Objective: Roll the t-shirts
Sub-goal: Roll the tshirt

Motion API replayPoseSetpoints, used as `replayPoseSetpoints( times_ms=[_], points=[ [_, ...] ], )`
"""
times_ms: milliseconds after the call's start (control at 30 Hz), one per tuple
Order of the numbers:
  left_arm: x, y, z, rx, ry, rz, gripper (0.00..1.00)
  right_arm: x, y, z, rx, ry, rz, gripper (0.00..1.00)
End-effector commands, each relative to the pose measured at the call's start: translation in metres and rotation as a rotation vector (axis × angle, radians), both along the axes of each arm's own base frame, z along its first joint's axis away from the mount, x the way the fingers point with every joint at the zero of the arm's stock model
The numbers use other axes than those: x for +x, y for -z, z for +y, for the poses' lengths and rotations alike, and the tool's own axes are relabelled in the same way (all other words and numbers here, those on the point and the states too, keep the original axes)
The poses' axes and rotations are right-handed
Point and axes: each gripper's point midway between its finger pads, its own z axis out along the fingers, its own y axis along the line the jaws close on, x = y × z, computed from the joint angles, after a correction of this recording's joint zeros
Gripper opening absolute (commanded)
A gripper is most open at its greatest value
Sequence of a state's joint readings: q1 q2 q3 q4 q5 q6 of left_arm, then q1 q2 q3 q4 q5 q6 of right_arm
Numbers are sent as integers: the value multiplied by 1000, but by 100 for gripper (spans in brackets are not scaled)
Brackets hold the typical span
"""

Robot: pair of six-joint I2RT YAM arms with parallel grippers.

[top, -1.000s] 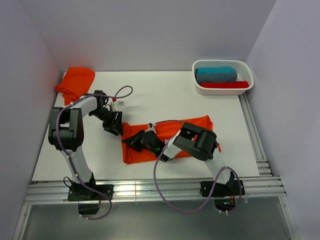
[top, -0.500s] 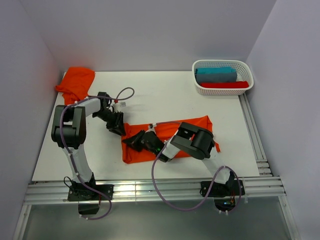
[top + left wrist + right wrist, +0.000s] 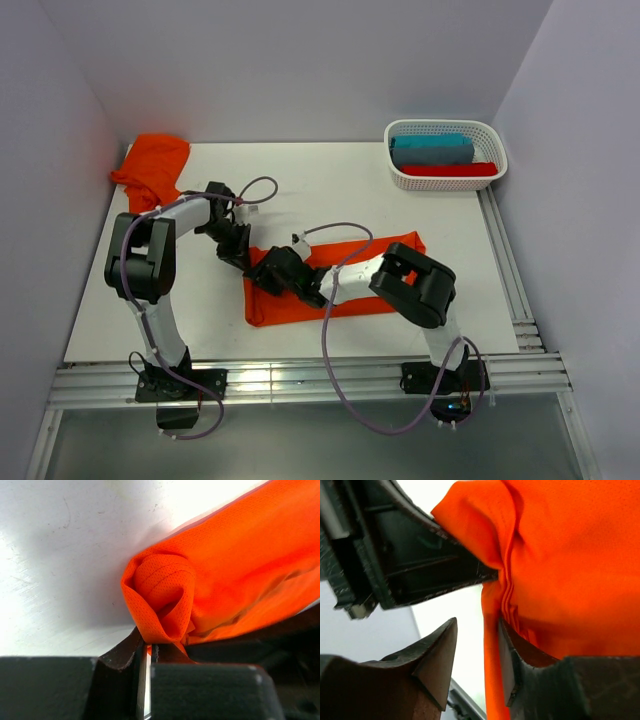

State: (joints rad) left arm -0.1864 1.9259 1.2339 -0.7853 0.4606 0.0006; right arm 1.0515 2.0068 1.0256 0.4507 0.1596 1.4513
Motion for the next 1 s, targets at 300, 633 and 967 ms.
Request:
replayPoseSetpoints(
  times_ms=[300,633,967],
  points=[
    [13,8,17,143,8,-86,0,-30,-21,-17,-311,-35,-61,46],
    [12,13,17,154,14,-77,0,-58,-27,-10,-384,-70,-79,45],
    [12,15,17,163,18,-78,0,-70,-30,-1,-449,-92,-97,45]
  ],
)
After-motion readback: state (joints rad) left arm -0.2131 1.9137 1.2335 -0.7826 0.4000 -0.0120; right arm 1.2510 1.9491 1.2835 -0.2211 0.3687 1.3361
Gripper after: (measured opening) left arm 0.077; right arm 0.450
